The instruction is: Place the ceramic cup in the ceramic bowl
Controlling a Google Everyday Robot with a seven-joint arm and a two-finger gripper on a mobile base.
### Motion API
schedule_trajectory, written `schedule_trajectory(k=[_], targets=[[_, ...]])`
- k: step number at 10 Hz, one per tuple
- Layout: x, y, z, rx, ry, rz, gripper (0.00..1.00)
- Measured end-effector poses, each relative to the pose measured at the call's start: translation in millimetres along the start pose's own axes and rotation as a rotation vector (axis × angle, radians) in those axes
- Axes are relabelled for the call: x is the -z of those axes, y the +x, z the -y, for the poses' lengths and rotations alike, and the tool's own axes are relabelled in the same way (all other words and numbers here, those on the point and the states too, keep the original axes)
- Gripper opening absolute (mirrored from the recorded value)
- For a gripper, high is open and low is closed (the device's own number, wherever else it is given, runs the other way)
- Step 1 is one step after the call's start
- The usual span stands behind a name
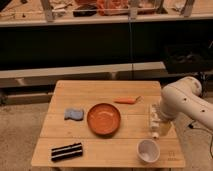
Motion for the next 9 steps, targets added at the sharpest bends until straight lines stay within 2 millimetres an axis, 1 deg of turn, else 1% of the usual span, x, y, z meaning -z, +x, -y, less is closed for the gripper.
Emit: schedule_trajectory(k=[5,6,9], targets=[[-19.2,-25.9,-25.9,0.091,-0.013,0.019,0.8],[-21.6,-27.6,-28.5,0.099,-0.014,0.021,0.8],[-37.4,-33.1,-40.8,0.133,-0.017,0.037,0.8]])
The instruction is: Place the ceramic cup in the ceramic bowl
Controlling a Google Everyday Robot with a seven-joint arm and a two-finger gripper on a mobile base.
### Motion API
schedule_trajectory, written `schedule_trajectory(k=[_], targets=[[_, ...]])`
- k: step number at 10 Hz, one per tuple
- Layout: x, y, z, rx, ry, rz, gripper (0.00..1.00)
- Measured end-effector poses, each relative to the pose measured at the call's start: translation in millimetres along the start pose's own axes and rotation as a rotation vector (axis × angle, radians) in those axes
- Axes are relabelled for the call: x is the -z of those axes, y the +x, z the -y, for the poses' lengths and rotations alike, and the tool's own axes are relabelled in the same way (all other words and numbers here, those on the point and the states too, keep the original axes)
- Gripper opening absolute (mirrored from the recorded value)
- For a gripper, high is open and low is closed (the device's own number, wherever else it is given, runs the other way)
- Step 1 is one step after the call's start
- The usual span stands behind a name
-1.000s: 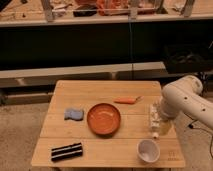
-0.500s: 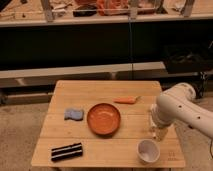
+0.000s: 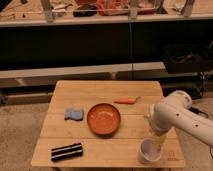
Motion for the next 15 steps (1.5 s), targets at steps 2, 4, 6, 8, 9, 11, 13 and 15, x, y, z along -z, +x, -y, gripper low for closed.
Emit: schedule_trajectory(k=[2,4,6,8,9,11,13,15], targets=[[-1.6,-4.7,-1.9,0.014,-0.002,0.011,0.8],[-5.8,-1.9,-5.6,0.016,-0.005,0.014,0.8],[-15.4,-3.9,-5.1,0.025,-0.01,0.015,0.8],[-20.0,-4.9,-7.2,0.023,-0.015,0.019,0.8],[-23.0,-4.3,-8.9,0.024,-0.019,0.021,0.8],[-27.9,-3.6,-10.3,0.033,-0.025,0.027,0.8],[-30.2,-4.2,-12.1,0.034,-0.03,0.032,0.8],[-34.1,-5.0,-14.3,0.039,-0.037,0.039,0.8]])
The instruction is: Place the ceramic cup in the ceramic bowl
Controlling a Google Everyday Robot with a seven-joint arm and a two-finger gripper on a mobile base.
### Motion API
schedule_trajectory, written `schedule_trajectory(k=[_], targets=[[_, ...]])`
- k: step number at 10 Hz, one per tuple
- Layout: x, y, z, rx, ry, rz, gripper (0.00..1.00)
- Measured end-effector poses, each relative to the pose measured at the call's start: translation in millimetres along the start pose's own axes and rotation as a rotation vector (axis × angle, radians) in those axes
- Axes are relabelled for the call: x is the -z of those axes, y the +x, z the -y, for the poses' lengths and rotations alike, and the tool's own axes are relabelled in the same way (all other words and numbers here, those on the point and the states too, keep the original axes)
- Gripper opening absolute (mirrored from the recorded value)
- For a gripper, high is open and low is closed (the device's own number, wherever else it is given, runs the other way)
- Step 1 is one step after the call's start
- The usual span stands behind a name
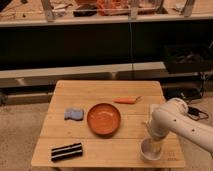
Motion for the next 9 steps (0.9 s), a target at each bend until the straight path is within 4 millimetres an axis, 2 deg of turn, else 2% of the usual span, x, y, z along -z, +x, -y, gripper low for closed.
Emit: schedule_trajectory(k=[9], targets=[[-9.5,3.6,0.6,-0.008,-0.012,0.018,0.8]])
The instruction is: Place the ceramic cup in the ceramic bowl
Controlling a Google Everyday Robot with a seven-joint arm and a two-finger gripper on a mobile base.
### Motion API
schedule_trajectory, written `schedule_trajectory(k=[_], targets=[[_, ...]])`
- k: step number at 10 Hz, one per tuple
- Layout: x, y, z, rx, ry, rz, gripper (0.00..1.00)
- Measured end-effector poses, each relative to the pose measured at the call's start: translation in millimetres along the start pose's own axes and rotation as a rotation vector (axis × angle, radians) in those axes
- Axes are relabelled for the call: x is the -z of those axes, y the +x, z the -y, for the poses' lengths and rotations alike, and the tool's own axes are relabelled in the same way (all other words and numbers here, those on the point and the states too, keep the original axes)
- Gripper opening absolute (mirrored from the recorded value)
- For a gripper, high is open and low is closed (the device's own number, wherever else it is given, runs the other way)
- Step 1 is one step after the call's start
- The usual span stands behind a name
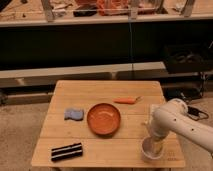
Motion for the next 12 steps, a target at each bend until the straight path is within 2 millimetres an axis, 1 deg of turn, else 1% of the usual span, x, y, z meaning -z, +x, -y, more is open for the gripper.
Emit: schedule_trajectory(k=[6,12], targets=[[-5.0,1.7,1.9,-0.003,-0.006,0.011,0.8],[-4.3,2.0,3.3,-0.003,-0.012,0.022,0.79]])
